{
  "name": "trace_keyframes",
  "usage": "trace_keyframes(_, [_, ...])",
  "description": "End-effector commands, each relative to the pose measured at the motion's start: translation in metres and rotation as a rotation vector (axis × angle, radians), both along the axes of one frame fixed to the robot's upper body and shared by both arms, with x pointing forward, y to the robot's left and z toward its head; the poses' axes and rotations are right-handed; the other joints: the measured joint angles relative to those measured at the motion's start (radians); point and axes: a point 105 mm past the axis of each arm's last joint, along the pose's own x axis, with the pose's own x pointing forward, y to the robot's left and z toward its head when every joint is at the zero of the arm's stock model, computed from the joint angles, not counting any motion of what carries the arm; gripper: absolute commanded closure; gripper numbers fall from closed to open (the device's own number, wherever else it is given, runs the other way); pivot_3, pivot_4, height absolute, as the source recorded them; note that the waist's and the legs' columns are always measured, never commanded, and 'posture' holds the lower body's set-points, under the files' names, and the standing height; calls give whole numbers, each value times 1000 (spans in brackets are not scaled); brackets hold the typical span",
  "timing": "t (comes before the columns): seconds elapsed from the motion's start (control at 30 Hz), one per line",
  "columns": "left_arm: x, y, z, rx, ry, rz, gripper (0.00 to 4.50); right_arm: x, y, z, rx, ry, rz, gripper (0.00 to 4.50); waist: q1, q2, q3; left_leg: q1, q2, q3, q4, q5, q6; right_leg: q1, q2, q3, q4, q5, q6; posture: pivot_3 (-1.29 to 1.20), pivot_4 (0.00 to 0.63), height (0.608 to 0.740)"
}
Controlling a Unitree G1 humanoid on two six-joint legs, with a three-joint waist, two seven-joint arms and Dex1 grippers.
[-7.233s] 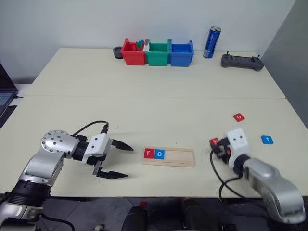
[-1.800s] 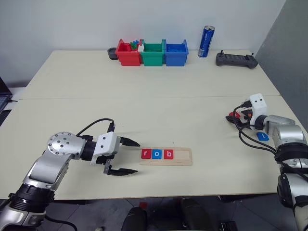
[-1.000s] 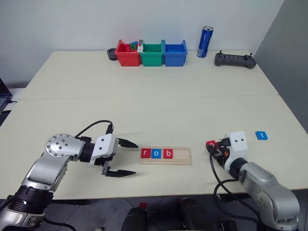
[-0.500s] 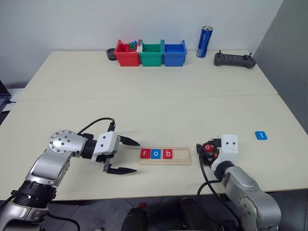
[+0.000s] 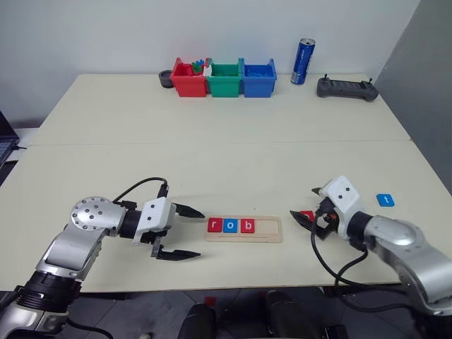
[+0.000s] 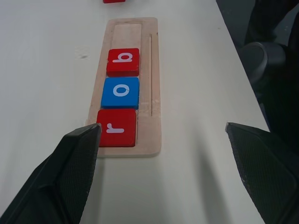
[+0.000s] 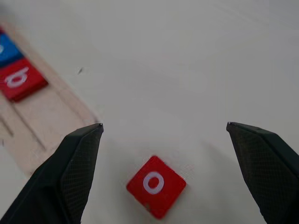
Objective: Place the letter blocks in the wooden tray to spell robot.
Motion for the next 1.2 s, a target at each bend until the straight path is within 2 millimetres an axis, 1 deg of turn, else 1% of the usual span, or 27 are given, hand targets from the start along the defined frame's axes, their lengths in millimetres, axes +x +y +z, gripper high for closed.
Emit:
trace_keyframes(0.03, [3, 0, 5, -4, -35, -7, 0, 1, -2, 0, -57, -6, 138, 6, -2, 0, 0, 0, 0, 0, 0, 0, 0, 0, 0, 0, 0, 0, 0, 0, 150, 740])
trace_keyframes(0.13, [4, 0, 5, -4, -39, -9, 0, 6, -7, -5, -76, 40, 205, 6, -2, 0, 0, 0, 0, 1, 0, 0, 0, 0, 0, 1, 0, 3, -4, 0, 150, 740])
trace_keyframes(0.37, [4, -1, 6, -14, -42, -1, 0, 22, -17, -17, -140, 102, 275, 6, 0, 0, 0, 0, 0, 0, 1, 0, 0, 0, 0, 0, 0, 3, -5, 0, 150, 740])
trace_keyframes(0.53, [5, -1, 5, -14, -44, 1, 0, 23, -21, -26, -199, 163, 331, 6, 0, 0, 0, 0, 0, 0, 1, 0, 0, 0, 0, 0, 0, 3, -5, 0, 150, 740])
trace_keyframes(0.6, [4, -2, 6, -15, -46, 0, 0, 22, -22, -28, -211, 177, 343, 360, 0, 0, 0, 0, 0, 0, 1, 0, 0, 0, -1, 0, 0, 3, -5, 0, 150, 740])
trace_keyframes(0.67, [3, -4, 6, -16, -47, -2, 0, 22, -23, -29, -216, 188, 350, 848, 0, 0, 0, 0, 0, 0, 1, 0, 0, 0, -1, 0, 0, 3, -5, 0, 150, 740])
trace_keyframes(0.87, [0, -5, 7, -13, -46, -2, 0, 20, -20, -23, -200, 179, 369, 3046, 1, 0, 0, 0, 0, 0, 1, 0, 0, 0, -1, 0, 1, 3, -5, 0, 150, 740])
trace_keyframes(0.93, [0, -4, 7, -12, -45, 0, 0, 18, -16, -19, -197, 170, 386, 3059, 1, 0, 0, 0, 0, 0, 1, 0, 0, 0, -1, 0, 1, 3, -5, 0, 150, 740])
trace_keyframes(1.0, [2, 0, 5, -10, -44, 5, 0, 12, 0, -4, -172, 134, 443, 3059, 1, 0, 0, 0, 0, 0, 1, 0, 0, 0, -1, 0, 1, 3, -5, 0, 150, 740])
trace_keyframes(1.07, [2, 2, 4, -9, -43, 9, 0, 3, 17, 6, -148, 118, 493, 3059, 0, 0, 0, 0, 0, 0, 1, 0, 0, 0, -1, 0, 1, 3, -5, 0, 150, 740])
trace_keyframes(1.2, [3, 4, 0, -6, -44, 9, 0, -13, 40, 8, -146, 130, 555, 3059, 2, 0, 0, 0, 0, -1, 1, 0, 0, 0, 0, -1, 1, 3, -5, 0, 150, 740])
